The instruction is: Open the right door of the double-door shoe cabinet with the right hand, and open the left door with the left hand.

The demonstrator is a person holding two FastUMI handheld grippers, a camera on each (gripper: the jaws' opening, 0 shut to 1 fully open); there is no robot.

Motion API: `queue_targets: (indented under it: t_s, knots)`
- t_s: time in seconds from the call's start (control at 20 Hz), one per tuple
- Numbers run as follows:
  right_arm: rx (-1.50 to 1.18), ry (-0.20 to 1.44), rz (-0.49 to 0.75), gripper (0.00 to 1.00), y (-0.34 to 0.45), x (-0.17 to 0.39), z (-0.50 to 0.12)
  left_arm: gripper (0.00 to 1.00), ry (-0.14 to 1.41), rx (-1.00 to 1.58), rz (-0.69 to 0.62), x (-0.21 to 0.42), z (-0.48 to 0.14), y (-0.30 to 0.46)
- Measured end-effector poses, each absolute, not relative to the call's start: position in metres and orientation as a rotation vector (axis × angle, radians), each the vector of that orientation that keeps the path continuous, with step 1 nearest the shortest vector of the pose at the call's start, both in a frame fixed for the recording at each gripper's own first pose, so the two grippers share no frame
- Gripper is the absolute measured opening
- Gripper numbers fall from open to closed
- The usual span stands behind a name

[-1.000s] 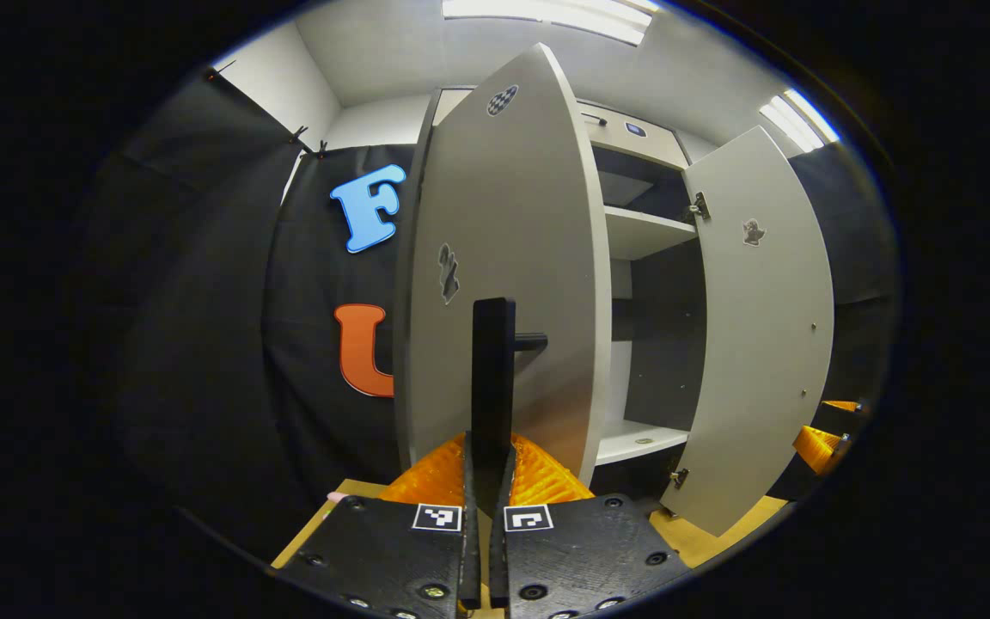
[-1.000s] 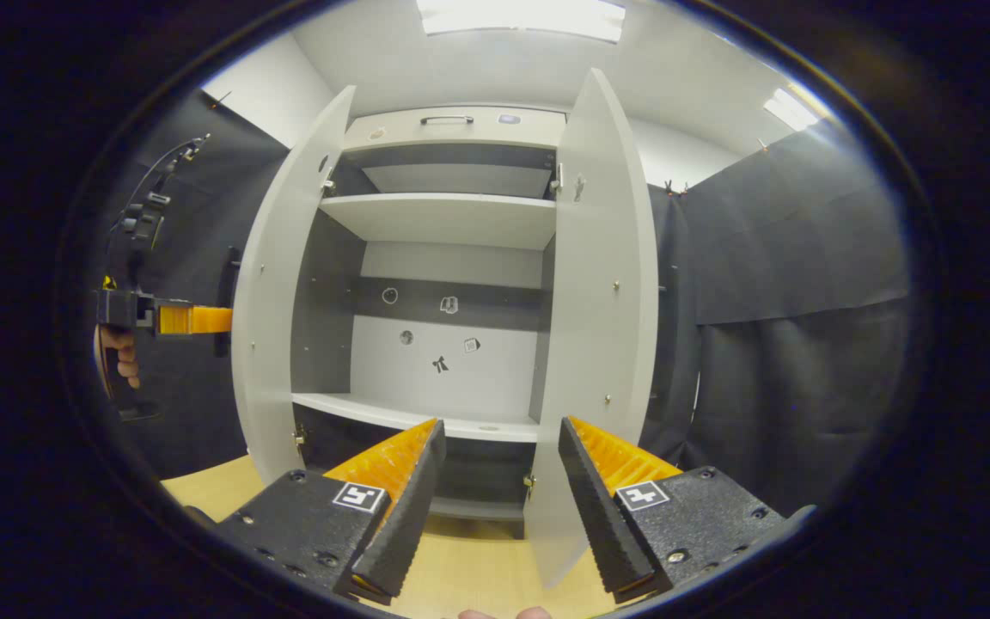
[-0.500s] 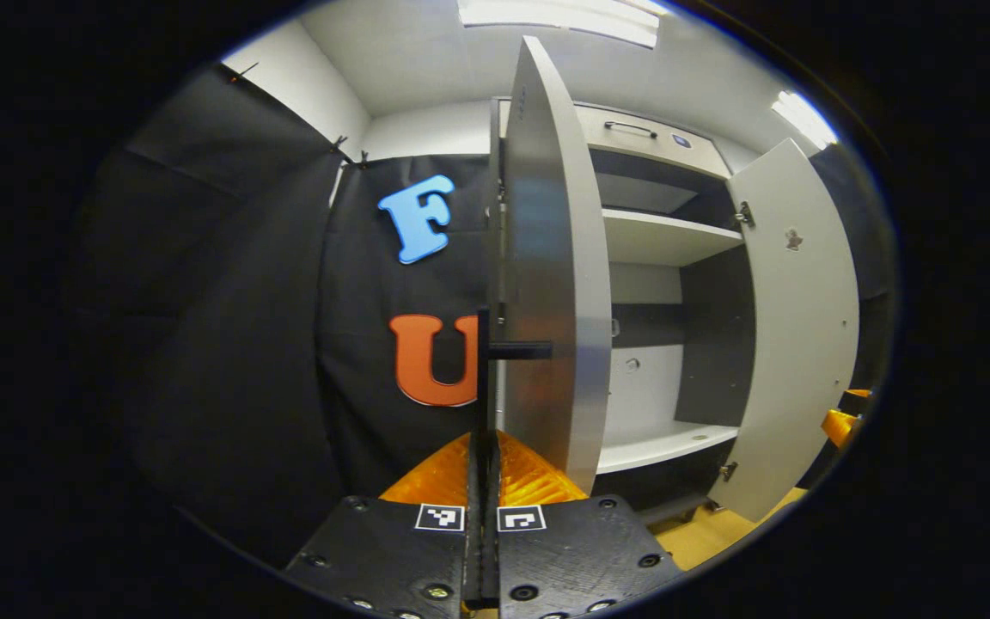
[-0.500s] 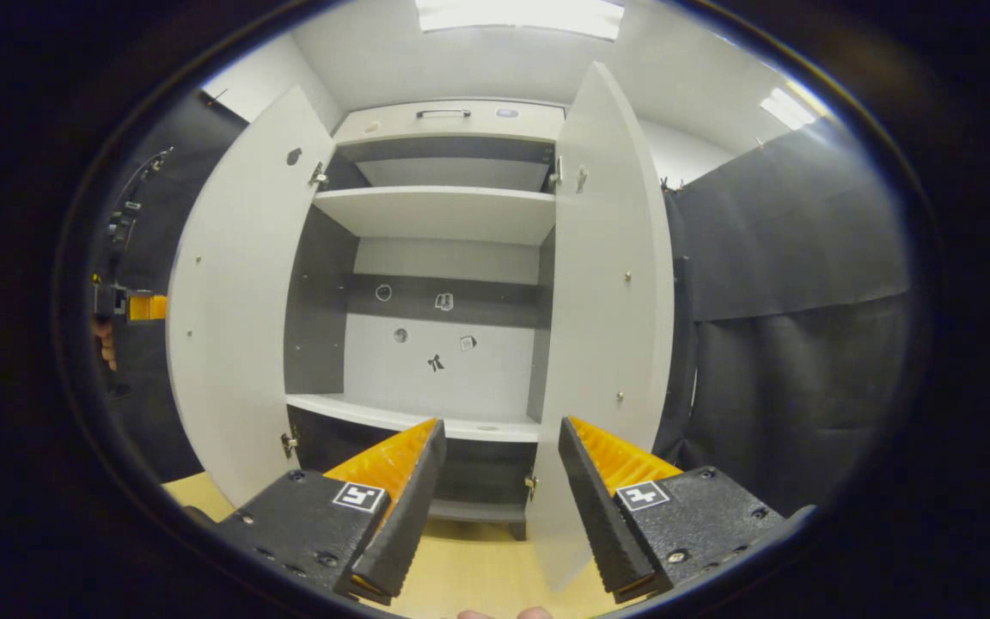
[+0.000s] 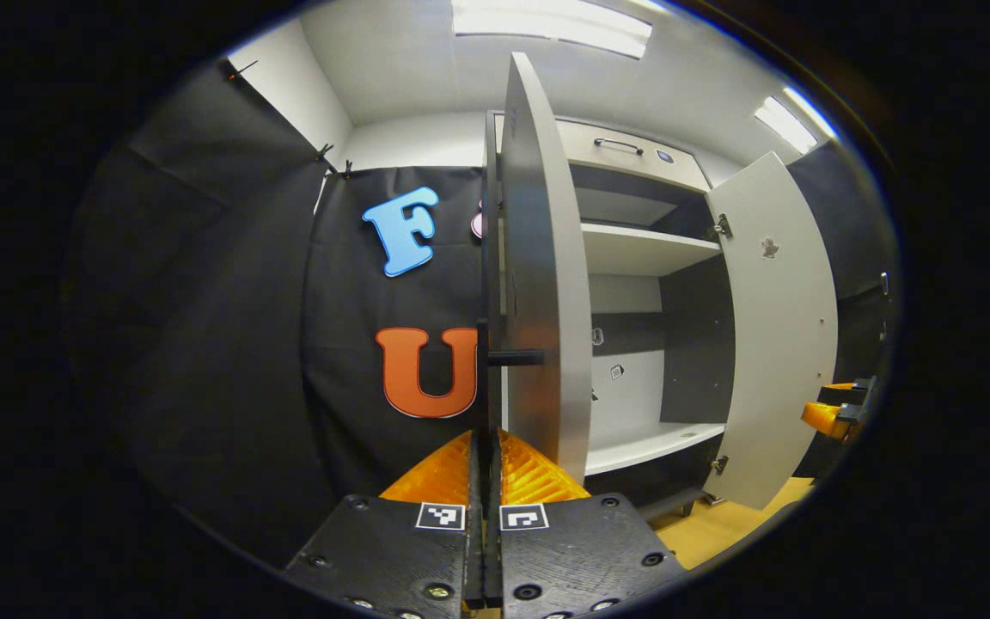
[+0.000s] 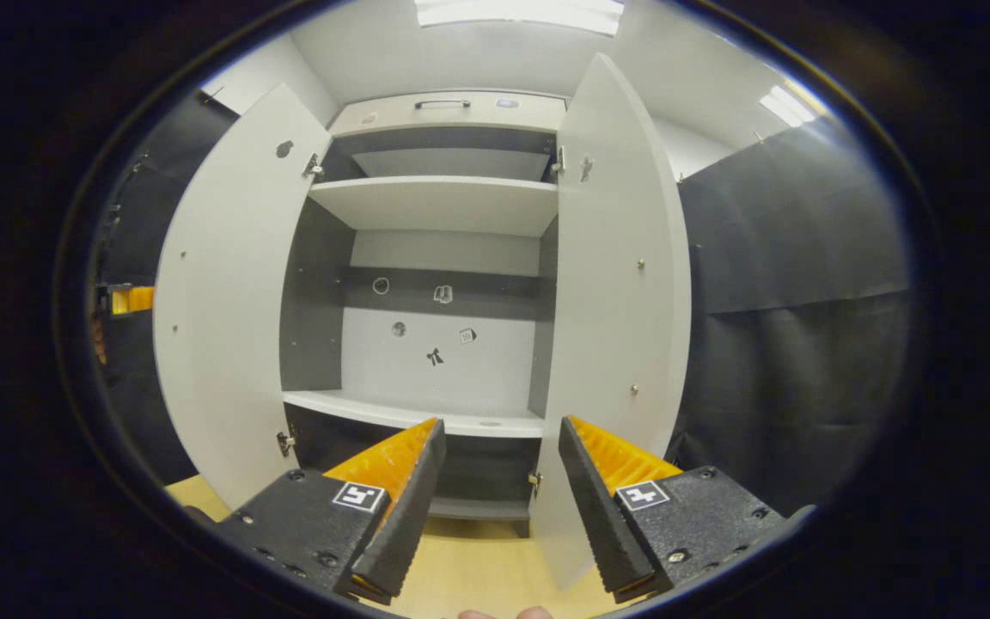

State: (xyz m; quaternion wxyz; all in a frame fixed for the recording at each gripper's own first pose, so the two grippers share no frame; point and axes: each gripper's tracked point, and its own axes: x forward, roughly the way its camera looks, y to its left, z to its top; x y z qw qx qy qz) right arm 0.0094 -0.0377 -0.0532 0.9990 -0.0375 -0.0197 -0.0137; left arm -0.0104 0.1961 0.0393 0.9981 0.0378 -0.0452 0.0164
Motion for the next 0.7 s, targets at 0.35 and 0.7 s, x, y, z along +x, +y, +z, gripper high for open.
queue_targets:
  t_s: [0.35, 0.7]
  knots:
    - [-0.091, -0.019, -0.016, 0.84, -0.041, 0.000, -0.048, 0.00, -0.120, 0.008, -0.048, -0.016, 0.019, 0.085]
    - [-0.060, -0.026, 0.010, 0.84, -0.040, -0.015, -0.046, 0.07, 0.015, 0.036, -0.100, 0.019, -0.050, 0.014]
